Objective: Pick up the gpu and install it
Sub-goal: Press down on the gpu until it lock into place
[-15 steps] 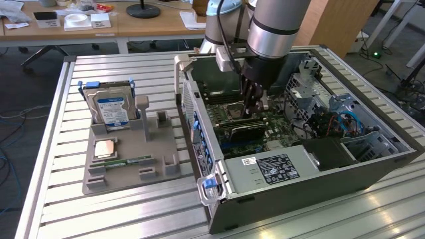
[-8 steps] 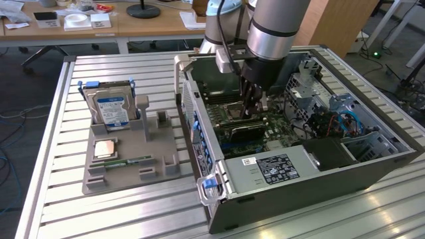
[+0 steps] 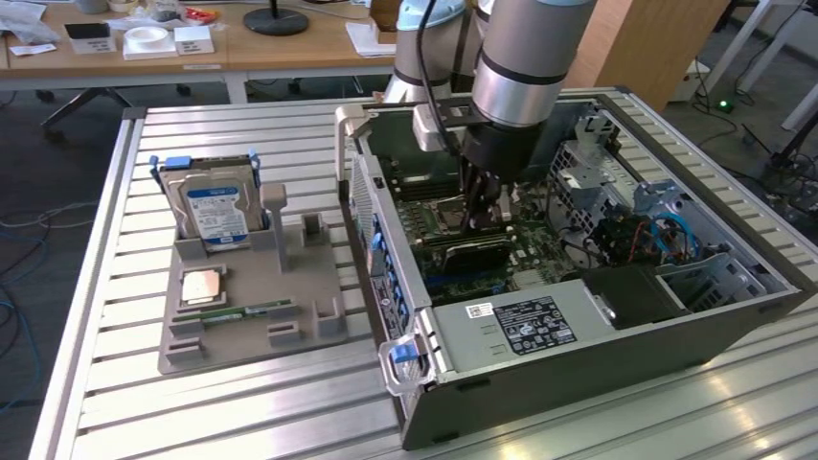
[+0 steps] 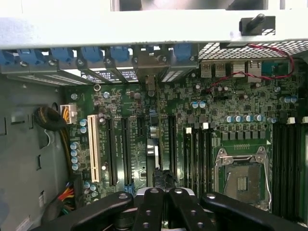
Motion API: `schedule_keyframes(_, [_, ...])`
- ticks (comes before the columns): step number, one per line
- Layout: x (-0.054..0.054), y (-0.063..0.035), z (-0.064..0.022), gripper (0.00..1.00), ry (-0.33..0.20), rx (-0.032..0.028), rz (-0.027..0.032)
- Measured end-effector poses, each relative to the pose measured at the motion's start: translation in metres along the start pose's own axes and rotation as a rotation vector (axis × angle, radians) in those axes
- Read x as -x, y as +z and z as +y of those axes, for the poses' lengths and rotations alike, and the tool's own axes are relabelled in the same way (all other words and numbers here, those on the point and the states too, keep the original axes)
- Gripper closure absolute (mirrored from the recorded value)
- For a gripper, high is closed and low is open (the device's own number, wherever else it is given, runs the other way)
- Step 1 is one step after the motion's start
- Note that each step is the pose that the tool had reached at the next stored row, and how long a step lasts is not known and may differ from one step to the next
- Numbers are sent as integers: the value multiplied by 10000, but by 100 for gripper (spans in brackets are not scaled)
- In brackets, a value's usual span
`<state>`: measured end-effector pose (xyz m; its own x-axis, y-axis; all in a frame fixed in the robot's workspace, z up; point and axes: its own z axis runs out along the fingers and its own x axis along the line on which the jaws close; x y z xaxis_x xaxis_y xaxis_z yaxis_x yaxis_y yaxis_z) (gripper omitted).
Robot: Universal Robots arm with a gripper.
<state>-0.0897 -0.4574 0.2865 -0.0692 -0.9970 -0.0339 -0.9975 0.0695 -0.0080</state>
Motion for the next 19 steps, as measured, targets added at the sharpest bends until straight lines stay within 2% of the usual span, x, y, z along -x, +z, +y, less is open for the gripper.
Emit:
schedule_keyframes(7, [39,9,3,89,1,1,-24])
schedule_keyframes(19, [56,112,37,89,0,2,-21])
